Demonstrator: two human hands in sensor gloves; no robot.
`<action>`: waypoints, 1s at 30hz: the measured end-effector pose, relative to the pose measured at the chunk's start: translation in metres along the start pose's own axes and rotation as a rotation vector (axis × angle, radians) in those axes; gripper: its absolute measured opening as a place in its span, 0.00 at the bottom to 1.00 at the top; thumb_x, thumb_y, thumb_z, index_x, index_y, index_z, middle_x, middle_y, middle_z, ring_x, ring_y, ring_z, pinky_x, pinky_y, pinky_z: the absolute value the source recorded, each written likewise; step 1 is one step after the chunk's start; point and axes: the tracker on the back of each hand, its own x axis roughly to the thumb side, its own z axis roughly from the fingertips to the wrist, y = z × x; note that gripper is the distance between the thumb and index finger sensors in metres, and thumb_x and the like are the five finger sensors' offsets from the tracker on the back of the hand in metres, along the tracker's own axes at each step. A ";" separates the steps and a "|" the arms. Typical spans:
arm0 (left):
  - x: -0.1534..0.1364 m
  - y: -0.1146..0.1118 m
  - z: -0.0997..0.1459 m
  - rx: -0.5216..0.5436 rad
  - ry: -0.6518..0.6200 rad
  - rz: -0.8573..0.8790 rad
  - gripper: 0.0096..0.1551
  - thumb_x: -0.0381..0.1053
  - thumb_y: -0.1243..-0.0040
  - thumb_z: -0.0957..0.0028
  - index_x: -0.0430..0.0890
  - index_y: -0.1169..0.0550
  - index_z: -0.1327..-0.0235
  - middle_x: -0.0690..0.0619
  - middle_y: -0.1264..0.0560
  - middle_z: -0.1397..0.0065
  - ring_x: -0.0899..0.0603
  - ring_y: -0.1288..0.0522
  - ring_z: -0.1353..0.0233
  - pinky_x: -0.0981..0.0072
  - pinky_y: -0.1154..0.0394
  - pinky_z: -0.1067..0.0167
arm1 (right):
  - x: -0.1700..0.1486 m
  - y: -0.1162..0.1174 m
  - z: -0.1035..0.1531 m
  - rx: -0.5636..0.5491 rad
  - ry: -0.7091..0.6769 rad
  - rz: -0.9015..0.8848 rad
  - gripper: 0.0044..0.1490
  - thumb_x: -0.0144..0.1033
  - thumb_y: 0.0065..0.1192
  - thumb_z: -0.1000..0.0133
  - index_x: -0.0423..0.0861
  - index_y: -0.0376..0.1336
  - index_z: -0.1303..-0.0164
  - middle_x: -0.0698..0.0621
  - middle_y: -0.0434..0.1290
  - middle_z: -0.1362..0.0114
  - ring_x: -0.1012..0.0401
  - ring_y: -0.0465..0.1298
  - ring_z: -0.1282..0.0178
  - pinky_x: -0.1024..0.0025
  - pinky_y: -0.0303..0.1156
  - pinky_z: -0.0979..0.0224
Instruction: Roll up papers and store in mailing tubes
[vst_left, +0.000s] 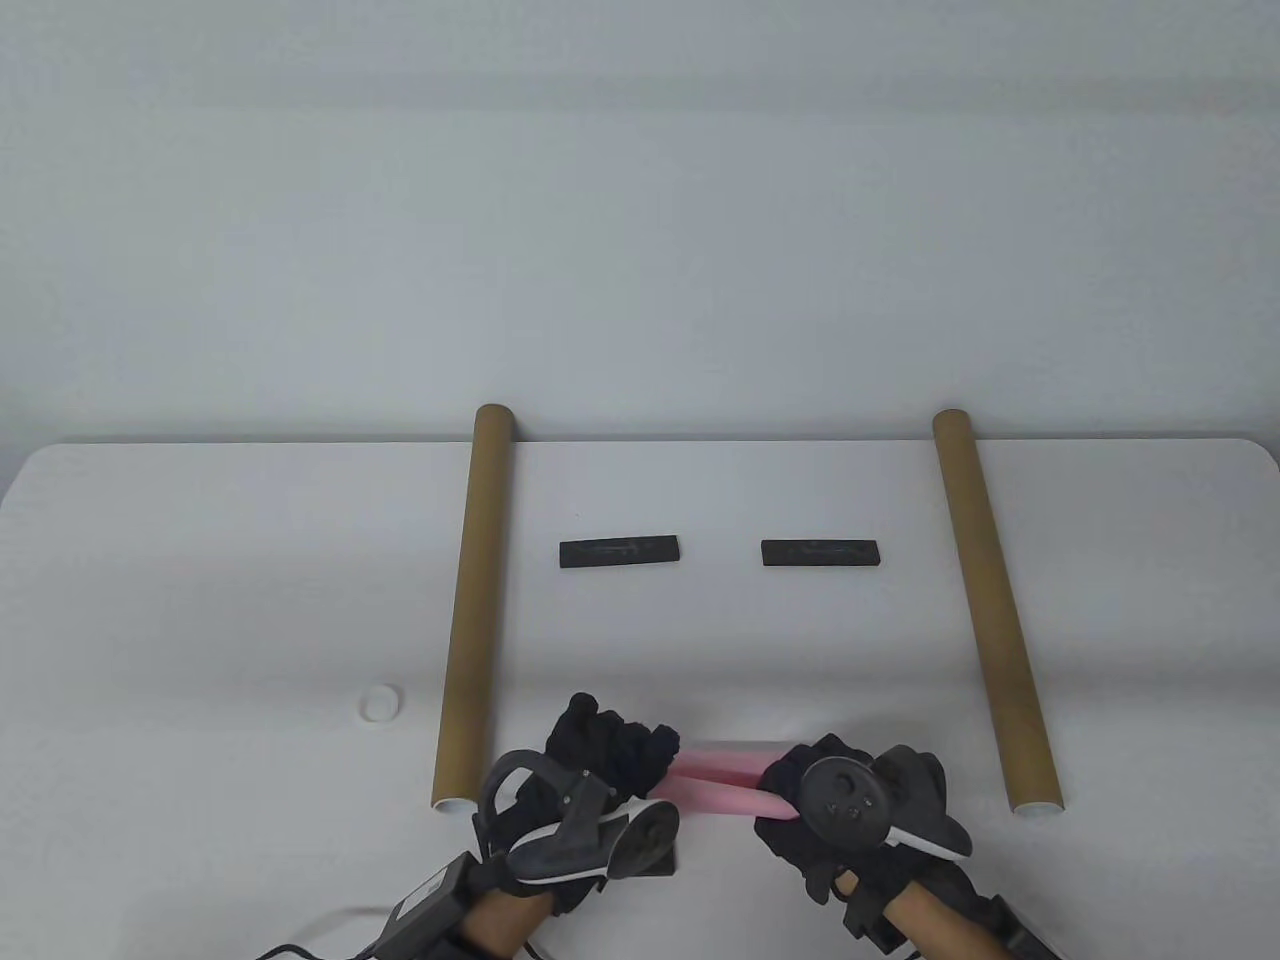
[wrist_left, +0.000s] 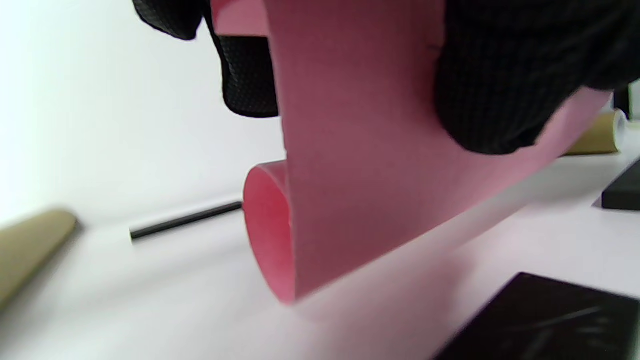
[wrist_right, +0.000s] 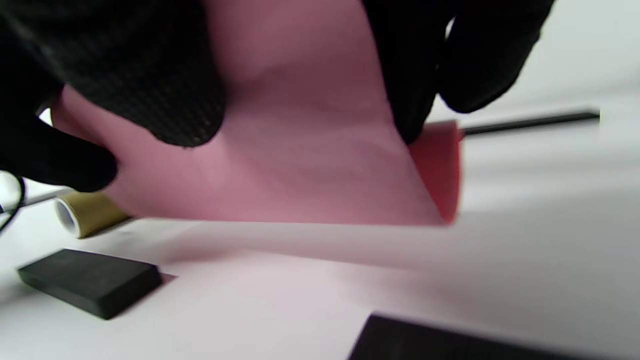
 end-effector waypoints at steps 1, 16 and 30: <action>0.001 0.001 0.000 0.010 -0.004 -0.027 0.46 0.69 0.25 0.68 0.56 0.28 0.35 0.57 0.20 0.39 0.48 0.19 0.36 0.43 0.34 0.26 | -0.001 0.000 0.000 0.012 0.002 -0.024 0.24 0.50 0.77 0.49 0.47 0.77 0.50 0.46 0.82 0.42 0.43 0.81 0.39 0.36 0.73 0.33; -0.022 -0.017 -0.004 -0.210 0.146 0.410 0.28 0.66 0.27 0.64 0.59 0.18 0.51 0.59 0.14 0.54 0.50 0.13 0.49 0.46 0.31 0.28 | 0.017 -0.005 0.009 -0.233 -0.118 0.382 0.28 0.54 0.75 0.50 0.51 0.74 0.44 0.49 0.78 0.33 0.44 0.76 0.29 0.37 0.70 0.26; -0.006 -0.004 -0.003 -0.029 0.113 0.070 0.34 0.67 0.26 0.65 0.58 0.21 0.44 0.61 0.15 0.52 0.52 0.13 0.47 0.47 0.30 0.28 | 0.006 -0.005 0.006 -0.115 -0.034 0.172 0.34 0.57 0.76 0.51 0.45 0.75 0.44 0.44 0.79 0.36 0.40 0.77 0.33 0.34 0.70 0.30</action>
